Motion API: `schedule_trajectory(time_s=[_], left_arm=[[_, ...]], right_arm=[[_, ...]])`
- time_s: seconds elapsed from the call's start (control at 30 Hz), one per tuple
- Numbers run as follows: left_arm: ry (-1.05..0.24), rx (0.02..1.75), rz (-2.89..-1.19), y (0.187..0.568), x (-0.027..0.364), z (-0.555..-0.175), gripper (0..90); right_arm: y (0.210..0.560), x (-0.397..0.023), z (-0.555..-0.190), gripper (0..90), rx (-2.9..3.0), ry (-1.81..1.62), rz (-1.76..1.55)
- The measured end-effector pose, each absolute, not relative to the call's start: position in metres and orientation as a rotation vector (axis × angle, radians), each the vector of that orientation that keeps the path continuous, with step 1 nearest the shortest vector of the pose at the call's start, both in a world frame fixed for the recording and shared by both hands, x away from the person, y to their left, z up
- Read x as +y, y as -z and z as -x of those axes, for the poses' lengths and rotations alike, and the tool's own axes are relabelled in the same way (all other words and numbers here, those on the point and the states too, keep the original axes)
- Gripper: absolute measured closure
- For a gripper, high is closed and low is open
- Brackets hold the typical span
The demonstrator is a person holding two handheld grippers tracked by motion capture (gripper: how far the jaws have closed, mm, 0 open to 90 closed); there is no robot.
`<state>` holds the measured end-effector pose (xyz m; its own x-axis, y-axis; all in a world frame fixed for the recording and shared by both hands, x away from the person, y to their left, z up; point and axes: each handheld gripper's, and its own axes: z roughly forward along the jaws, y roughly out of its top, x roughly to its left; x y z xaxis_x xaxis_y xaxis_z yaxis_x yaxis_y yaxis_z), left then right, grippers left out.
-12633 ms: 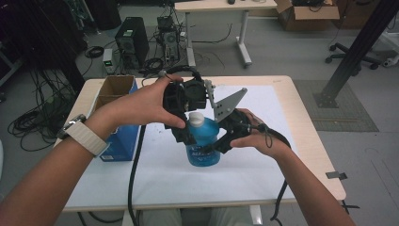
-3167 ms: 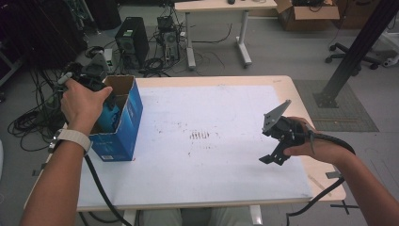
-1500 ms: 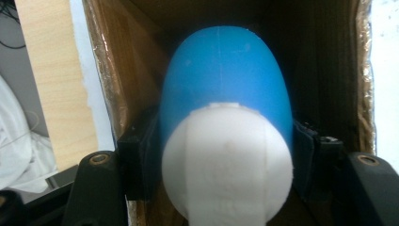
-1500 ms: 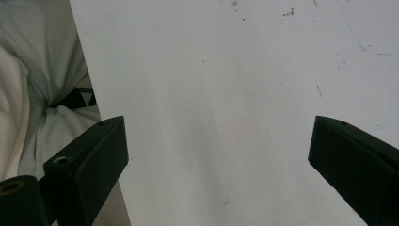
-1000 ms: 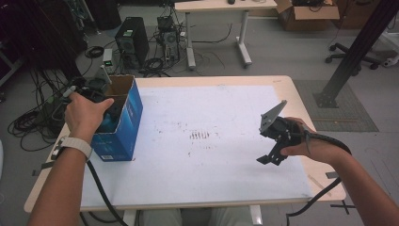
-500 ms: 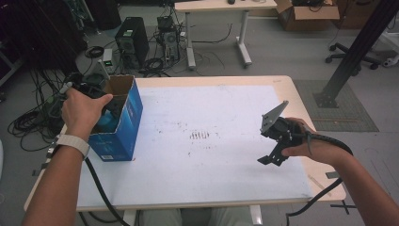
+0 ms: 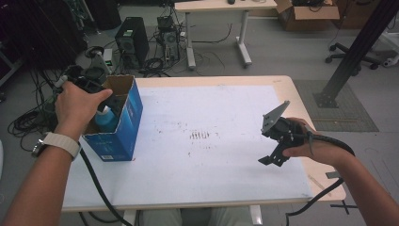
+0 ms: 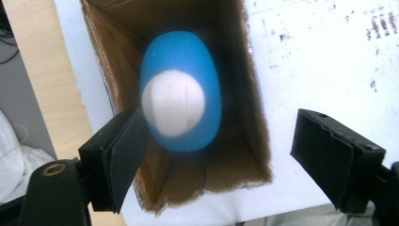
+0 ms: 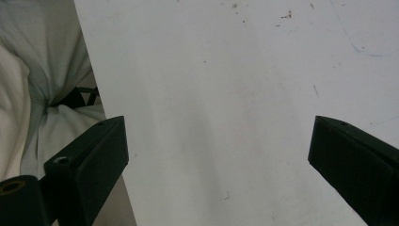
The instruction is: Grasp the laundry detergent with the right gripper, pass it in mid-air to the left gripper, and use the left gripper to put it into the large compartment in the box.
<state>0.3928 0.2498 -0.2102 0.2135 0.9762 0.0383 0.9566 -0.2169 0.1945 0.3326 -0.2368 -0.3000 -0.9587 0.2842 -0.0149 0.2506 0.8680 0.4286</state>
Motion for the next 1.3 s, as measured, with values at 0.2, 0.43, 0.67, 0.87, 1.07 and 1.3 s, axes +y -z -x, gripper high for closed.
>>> schedule_trajectory(time_s=[0.2, 0.43, 0.67, 0.87, 1.07, 1.3], left_arm=[[-0.229, 1.84, -2.388, 0.202, 0.239, -0.386, 17.3], [-0.202, 1.793, -2.4, 0.195, 0.231, -0.377, 15.5], [-0.194, 1.76, -2.413, 0.191, 0.225, -0.368, 10.5], [-0.184, 1.716, -2.441, 0.189, 0.215, -0.36, 8.8], [-0.188, 1.654, -2.48, 0.186, 0.201, -0.351, 8.7], [-0.177, 1.591, -2.524, 0.187, 0.186, -0.344, 7.1]], right_arm=[[0.299, -0.235, -0.331, 5.3, 2.96, -0.665, -0.419], [0.298, -0.236, -0.329, 5.3, 2.956, -0.661, -0.419], [0.296, -0.239, -0.327, 5.3, 2.952, -0.663, -0.424], [0.296, -0.239, -0.326, 5.3, 2.947, -0.664, -0.427], [0.296, -0.24, -0.324, 5.3, 2.944, -0.668, -0.427], [0.296, -0.242, -0.322, 5.3, 2.943, -0.671, -0.426]])
